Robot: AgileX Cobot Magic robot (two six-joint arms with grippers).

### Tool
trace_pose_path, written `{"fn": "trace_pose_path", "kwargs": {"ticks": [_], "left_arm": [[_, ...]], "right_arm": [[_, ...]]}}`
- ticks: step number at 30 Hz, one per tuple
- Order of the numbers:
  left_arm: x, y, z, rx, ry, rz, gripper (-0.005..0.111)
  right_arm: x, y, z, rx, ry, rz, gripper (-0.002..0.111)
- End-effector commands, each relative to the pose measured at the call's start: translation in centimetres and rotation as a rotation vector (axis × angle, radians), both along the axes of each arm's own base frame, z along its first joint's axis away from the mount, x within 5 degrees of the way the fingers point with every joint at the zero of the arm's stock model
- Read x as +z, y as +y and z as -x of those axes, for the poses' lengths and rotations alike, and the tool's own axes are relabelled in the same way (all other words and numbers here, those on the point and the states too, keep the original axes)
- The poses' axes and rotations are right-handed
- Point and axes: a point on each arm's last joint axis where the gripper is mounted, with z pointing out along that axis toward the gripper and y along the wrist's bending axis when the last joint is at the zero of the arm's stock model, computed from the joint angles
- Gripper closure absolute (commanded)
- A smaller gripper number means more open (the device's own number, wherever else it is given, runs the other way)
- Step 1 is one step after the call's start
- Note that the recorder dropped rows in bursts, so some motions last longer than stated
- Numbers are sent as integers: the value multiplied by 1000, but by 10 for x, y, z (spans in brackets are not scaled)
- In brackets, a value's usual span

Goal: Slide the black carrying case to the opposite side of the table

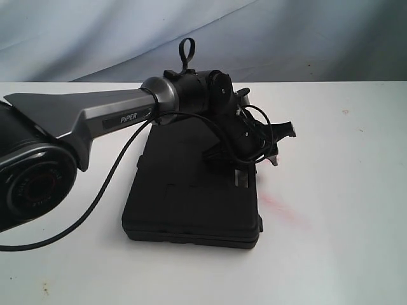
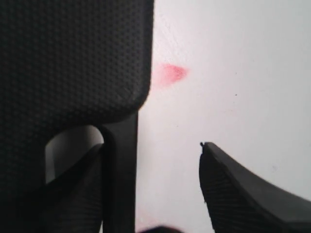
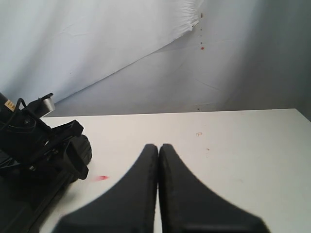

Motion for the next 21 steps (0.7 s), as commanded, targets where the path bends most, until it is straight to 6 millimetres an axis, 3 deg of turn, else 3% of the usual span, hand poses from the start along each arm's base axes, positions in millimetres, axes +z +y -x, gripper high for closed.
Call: {"fn": "trace_pose_path", "kwargs": {"ticks": [1, 21], "left_arm": [[-1, -8, -7, 53, -30, 83, 54], [43, 8, -18, -72, -134, -251, 56]], "right_arm": [[0, -1, 0, -8, -12, 11, 108], [0, -1, 0, -8, -12, 11, 108]]}}
